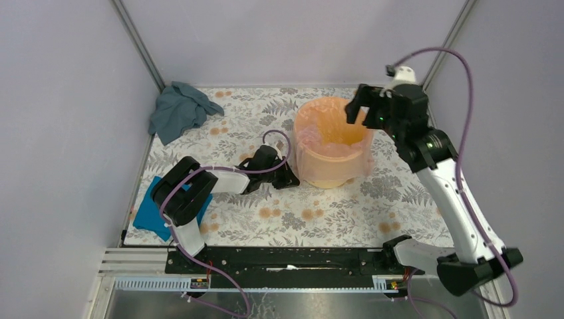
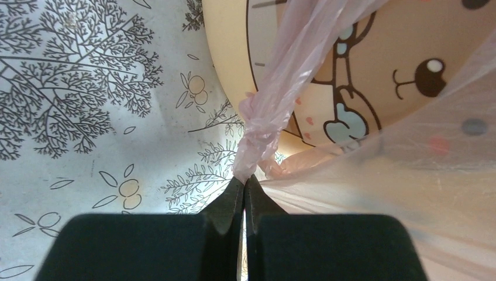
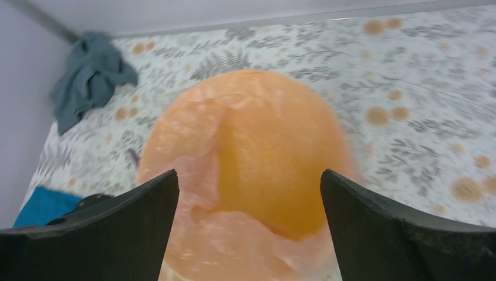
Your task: Put the trash bags into the trash bin
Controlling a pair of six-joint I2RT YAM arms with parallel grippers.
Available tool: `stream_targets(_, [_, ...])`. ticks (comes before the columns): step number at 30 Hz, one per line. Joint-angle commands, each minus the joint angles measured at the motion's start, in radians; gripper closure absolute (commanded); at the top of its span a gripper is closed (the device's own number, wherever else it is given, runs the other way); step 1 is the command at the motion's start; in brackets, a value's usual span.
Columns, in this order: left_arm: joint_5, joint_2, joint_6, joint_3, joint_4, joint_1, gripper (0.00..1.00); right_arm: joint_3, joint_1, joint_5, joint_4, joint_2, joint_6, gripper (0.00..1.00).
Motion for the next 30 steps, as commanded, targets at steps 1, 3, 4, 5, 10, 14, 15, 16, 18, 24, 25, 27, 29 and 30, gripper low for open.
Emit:
stream_targets(1, [-0.017, -0.031, 0.01, 0.006, 0.003, -0.009, 0.97, 0.086, 0.157, -0.03, -0.107, 0.193, -0.074, 0.07])
stream_targets(3, [-0.019, -0.039, -0.005, -0.002, 0.012, -0.012, 0.97, 0.066, 0.226, 0.014, -0.077, 0.237, -0.048, 0.22])
stream_targets(4, [-0.017, -0.041, -0.01, -0.002, 0.018, -0.015, 0.97, 0.056, 0.241, 0.031, -0.066, 0.258, -0.027, 0.35])
stream_targets(5, [-0.017, -0.042, -0.014, -0.001, 0.019, -0.019, 0.97, 0.045, 0.248, 0.035, -0.053, 0.28, -0.006, 0.44])
stream_targets(10, [-0.023, -0.045, -0.006, 0.02, 0.001, -0.035, 0.97, -0.018, 0.271, -0.117, 0.087, 0.409, 0.06, 0.5])
stream_targets(14, [-0.025, -0.05, -0.004, 0.026, -0.006, -0.042, 0.97, -0.03, 0.271, -0.165, 0.111, 0.423, 0.109, 0.55])
stream_targets(15, [-0.027, -0.052, -0.004, 0.025, -0.01, -0.042, 0.97, -0.04, 0.27, -0.12, 0.117, 0.402, 0.108, 0.53])
stream_targets(16, [-0.028, -0.056, -0.002, 0.024, -0.012, -0.044, 0.97, -0.043, 0.266, -0.063, 0.112, 0.377, 0.098, 0.49])
stream_targets(18, [-0.032, -0.061, 0.008, 0.024, -0.023, -0.043, 0.97, -0.036, 0.237, 0.02, 0.079, 0.342, 0.066, 0.38])
stream_targets(24, [-0.052, -0.084, 0.043, 0.033, -0.063, -0.043, 0.91, 0.029, 0.15, 0.177, -0.013, 0.32, -0.077, 0.05])
stream_targets(25, [-0.058, -0.09, 0.047, 0.035, -0.069, -0.044, 0.89, 0.047, 0.151, 0.186, -0.024, 0.337, -0.099, 0.01])
stream_targets(27, [-0.066, -0.097, 0.061, 0.037, -0.083, -0.044, 0.83, 0.078, 0.151, 0.179, -0.035, 0.389, -0.129, 0.0])
stream_targets(29, [-0.072, -0.108, 0.073, 0.038, -0.096, -0.044, 0.78, 0.099, 0.151, 0.166, -0.028, 0.458, -0.139, 0.0])
stream_targets(30, [-0.074, -0.115, 0.079, 0.037, -0.103, -0.044, 0.76, 0.11, 0.151, 0.17, -0.025, 0.489, -0.138, 0.0])
